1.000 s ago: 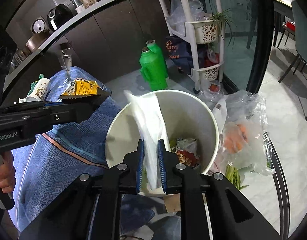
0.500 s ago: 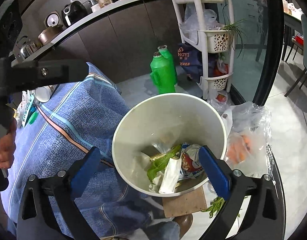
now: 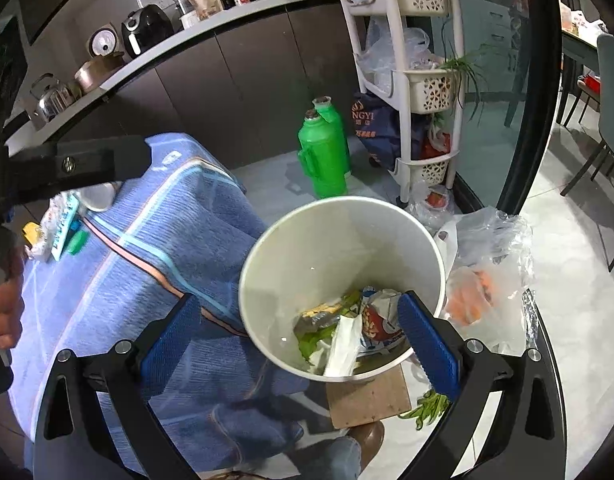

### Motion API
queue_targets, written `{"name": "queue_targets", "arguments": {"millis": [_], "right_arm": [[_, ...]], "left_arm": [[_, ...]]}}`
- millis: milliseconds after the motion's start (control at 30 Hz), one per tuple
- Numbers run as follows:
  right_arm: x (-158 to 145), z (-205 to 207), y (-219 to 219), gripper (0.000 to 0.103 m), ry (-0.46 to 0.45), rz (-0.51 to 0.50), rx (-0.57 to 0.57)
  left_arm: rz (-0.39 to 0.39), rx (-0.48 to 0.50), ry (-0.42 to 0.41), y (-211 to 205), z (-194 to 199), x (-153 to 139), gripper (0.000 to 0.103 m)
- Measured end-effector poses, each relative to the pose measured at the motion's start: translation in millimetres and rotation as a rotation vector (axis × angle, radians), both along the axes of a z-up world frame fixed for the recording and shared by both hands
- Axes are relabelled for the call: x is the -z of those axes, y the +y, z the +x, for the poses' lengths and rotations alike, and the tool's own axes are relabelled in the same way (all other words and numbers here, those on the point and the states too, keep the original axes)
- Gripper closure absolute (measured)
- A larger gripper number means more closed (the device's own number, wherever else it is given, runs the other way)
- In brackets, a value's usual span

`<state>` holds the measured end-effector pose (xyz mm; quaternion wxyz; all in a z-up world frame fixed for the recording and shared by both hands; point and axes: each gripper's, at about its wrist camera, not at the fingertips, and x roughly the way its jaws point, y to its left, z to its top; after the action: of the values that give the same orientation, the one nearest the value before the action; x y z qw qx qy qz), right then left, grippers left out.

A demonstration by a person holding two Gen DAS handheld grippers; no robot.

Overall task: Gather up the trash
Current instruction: 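Move both tools back over the table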

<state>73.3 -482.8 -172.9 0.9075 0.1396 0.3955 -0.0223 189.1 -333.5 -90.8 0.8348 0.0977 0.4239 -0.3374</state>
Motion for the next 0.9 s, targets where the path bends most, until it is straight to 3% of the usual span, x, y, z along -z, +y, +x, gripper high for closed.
{"name": "queue_targets", "arguments": {"millis": [433, 900], "right_arm": [[-62.1, -21.1, 55.3, 0.008, -0.067, -0.009, -0.073], [-89.4, -1.9, 143.7, 0.008, -0.081, -0.084, -0.217]], "left_arm": [[-0.028, -0.149, -0.064, 94.9, -40.0, -57.2, 0.003], [-0.044, -0.416, -0.039, 239.2, -30.5, -54.2, 0.003]]}}
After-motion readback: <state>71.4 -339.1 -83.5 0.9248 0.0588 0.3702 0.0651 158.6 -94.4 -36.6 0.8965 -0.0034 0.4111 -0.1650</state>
